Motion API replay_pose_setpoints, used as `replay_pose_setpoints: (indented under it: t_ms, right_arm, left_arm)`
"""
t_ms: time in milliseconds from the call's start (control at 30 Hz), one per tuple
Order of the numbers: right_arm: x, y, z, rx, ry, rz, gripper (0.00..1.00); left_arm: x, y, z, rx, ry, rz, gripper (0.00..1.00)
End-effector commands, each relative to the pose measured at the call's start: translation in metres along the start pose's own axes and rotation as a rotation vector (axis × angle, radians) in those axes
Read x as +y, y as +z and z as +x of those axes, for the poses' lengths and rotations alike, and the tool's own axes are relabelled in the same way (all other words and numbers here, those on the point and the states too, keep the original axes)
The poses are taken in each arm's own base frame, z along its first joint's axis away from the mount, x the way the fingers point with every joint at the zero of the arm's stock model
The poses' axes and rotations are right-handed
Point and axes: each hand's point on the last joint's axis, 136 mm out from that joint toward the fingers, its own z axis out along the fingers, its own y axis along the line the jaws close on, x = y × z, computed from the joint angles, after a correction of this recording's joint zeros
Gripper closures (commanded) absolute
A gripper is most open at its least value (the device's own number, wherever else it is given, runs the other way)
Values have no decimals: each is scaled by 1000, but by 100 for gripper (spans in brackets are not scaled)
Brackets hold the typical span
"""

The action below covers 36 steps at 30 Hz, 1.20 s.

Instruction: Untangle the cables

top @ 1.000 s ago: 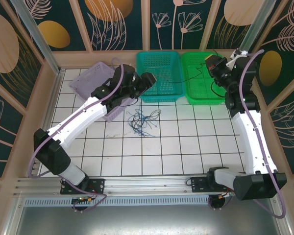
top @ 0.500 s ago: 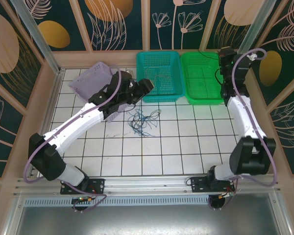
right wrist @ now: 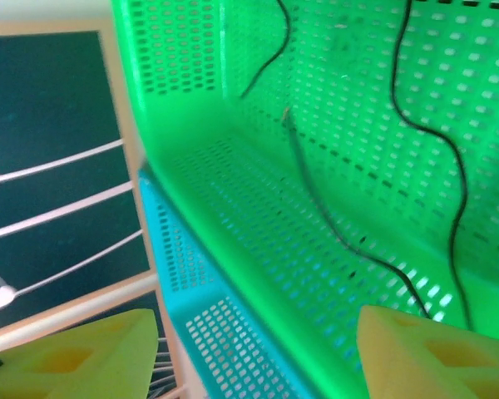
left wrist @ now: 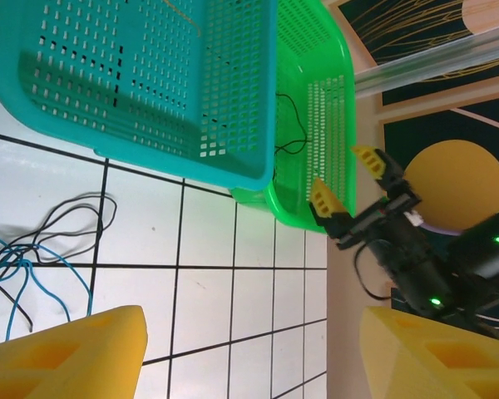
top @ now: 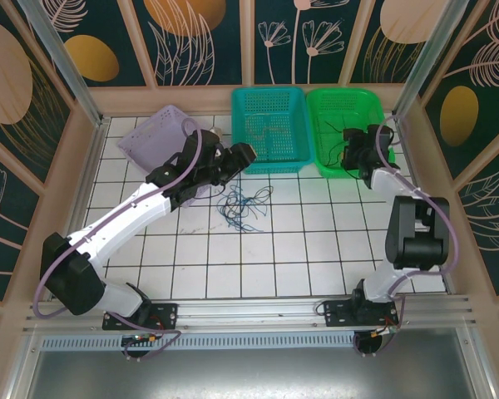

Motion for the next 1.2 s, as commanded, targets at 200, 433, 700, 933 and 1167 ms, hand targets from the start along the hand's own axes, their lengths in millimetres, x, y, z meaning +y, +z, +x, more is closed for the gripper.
replay_pose_setpoints:
  t_ms: [200, 433, 700, 933, 1167]
  right_arm:
    - [97, -99, -4, -117, -208, -111, 28]
    - [72, -126, 23, -84, -420, -34, 31]
    - [-67, -111, 163, 379, -486, 126, 36]
    - [-130, -92, 246, 685, -559, 219, 41]
    - [-164, -59, 263, 720, -934, 227, 44]
  left_arm:
    - [32, 13, 10, 36, -34, -116, 32]
    - [94, 17, 33, 101, -61, -312, 33]
    - [176, 18, 75, 198, -158, -484, 38]
    - [196, 36, 92, 263, -142, -477, 50]
    - [201, 35, 91, 283, -53, -515, 54]
